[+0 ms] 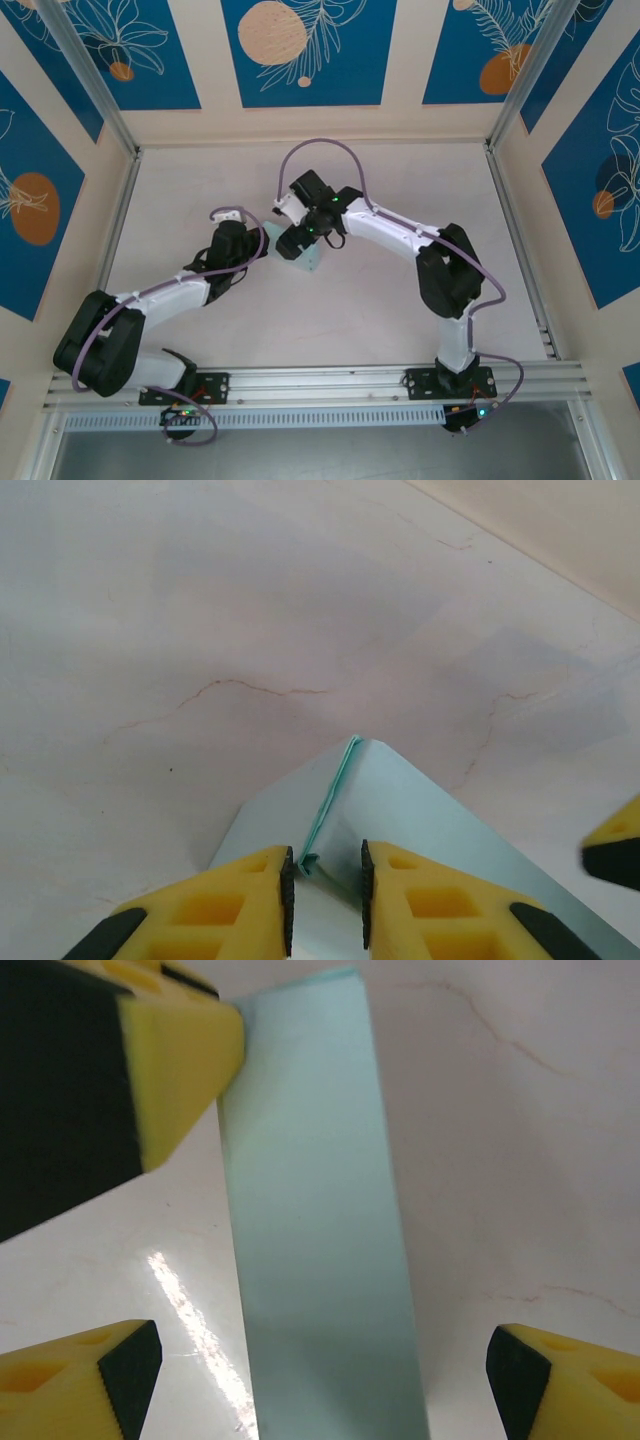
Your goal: Fold the paper box
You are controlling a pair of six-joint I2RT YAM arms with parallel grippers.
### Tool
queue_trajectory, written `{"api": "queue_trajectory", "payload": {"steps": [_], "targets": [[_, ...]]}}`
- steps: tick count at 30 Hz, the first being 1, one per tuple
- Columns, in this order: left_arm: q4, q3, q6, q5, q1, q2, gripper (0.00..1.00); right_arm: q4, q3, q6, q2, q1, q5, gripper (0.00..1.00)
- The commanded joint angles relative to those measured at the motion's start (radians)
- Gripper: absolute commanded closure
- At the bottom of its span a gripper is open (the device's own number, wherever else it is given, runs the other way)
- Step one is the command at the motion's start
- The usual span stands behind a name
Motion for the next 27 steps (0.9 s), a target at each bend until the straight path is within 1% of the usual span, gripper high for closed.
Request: {"api": "queue_trajectory", "payload": {"steps": [1,4,7,11,14,17,21,23,24,27], "targets": [[-0.174,-0.025,0.027,0.032,-0.008,0.050,0.76,-0.041,0.052,-0.054,0.035,0.017,0.045,0.14],[-0.176,-0.028,0.025,0.030,-0.007,0.052,0.76,-0.047,0.068,-0.053,0.055,0.018,0.039,0.15],[-0.182,-0.031,0.024,0.030,-0.005,0.042,0.76,-0.047,0.074,-0.060,0.074,0.023,0.048,0.23],[-0.193,-0.037,0.023,0.038,0.001,0.004,0.76,-0.047,0.076,-0.081,0.097,0.039,0.131,0.33],[-0.207,-0.046,0.024,0.041,0.007,-0.034,0.75,-0.046,0.078,-0.107,0.114,0.057,0.208,0.37],[-0.221,-0.055,0.027,0.039,0.012,-0.060,0.75,-0.045,0.080,-0.114,0.125,0.063,0.228,0.45],[-0.241,-0.067,0.022,0.040,0.021,-0.093,0.73,-0.038,0.080,-0.127,0.123,0.073,0.265,0.60],[-0.268,-0.071,0.021,0.030,0.028,-0.133,0.72,-0.033,0.079,-0.141,0.120,0.083,0.307,0.67],[-0.287,-0.075,0.021,0.019,0.034,-0.166,0.71,-0.031,0.079,-0.150,0.120,0.088,0.336,0.69],[-0.357,-0.091,0.026,-0.025,0.060,-0.297,0.71,-0.024,0.078,-0.175,0.123,0.099,0.440,0.69]]}}
